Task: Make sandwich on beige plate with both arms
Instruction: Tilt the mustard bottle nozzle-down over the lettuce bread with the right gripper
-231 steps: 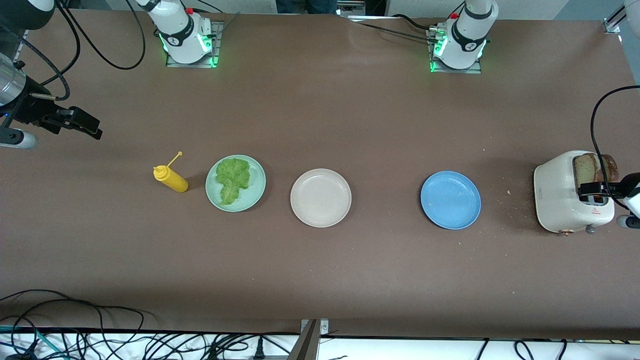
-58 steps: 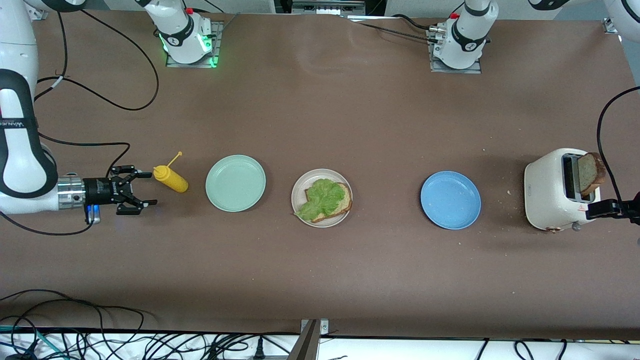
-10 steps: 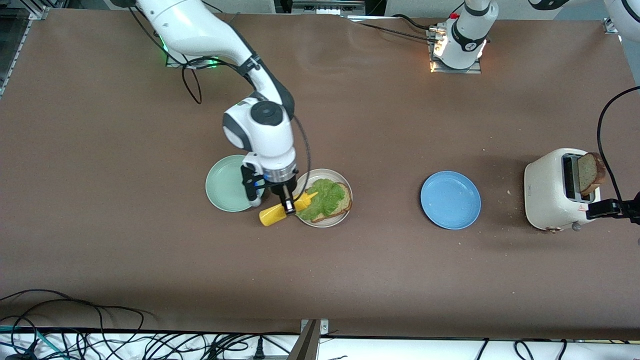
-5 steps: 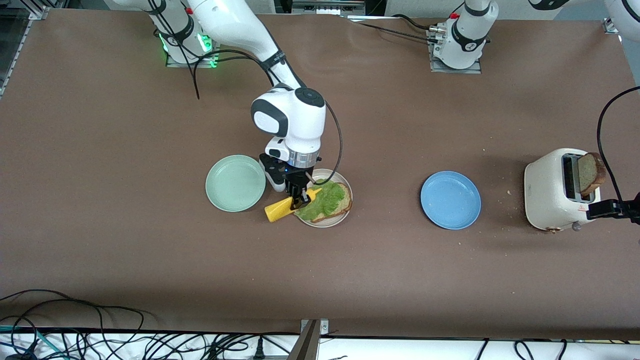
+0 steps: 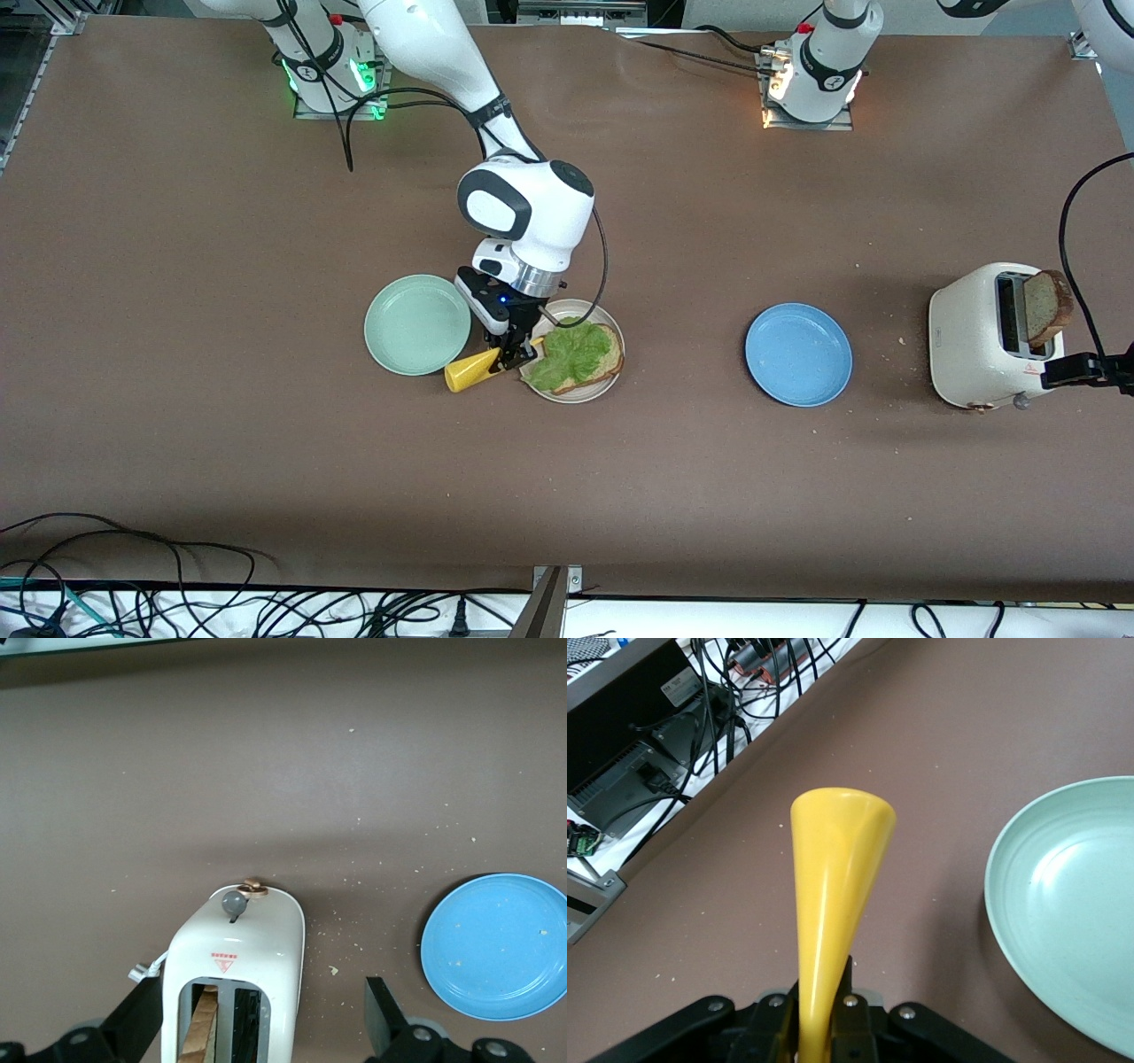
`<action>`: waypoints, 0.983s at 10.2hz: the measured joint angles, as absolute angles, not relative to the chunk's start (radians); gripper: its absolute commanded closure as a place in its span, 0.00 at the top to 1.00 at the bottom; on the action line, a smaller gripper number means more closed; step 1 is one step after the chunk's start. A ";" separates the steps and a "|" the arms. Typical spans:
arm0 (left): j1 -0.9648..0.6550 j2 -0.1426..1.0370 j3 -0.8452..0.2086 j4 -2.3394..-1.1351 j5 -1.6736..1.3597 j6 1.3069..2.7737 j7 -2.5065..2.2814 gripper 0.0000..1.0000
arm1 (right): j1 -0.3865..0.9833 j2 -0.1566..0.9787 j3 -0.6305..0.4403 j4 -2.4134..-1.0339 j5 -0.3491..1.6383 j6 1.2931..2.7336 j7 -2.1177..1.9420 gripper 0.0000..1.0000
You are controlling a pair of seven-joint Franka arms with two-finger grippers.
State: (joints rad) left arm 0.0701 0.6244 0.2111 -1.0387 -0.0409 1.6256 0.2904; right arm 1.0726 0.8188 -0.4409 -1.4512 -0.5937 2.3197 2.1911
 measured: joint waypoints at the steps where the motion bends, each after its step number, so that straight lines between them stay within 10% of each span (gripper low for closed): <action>1: 0.085 0.619 0.212 -1.041 -0.041 1.594 0.291 1.00 | 1.074 0.845 -0.441 -1.408 -0.595 2.303 2.217 0.07; 10: 0.122 0.467 0.203 -1.398 -0.041 1.715 0.292 1.00 | 1.070 1.006 -0.501 -1.191 -0.596 2.254 2.266 0.08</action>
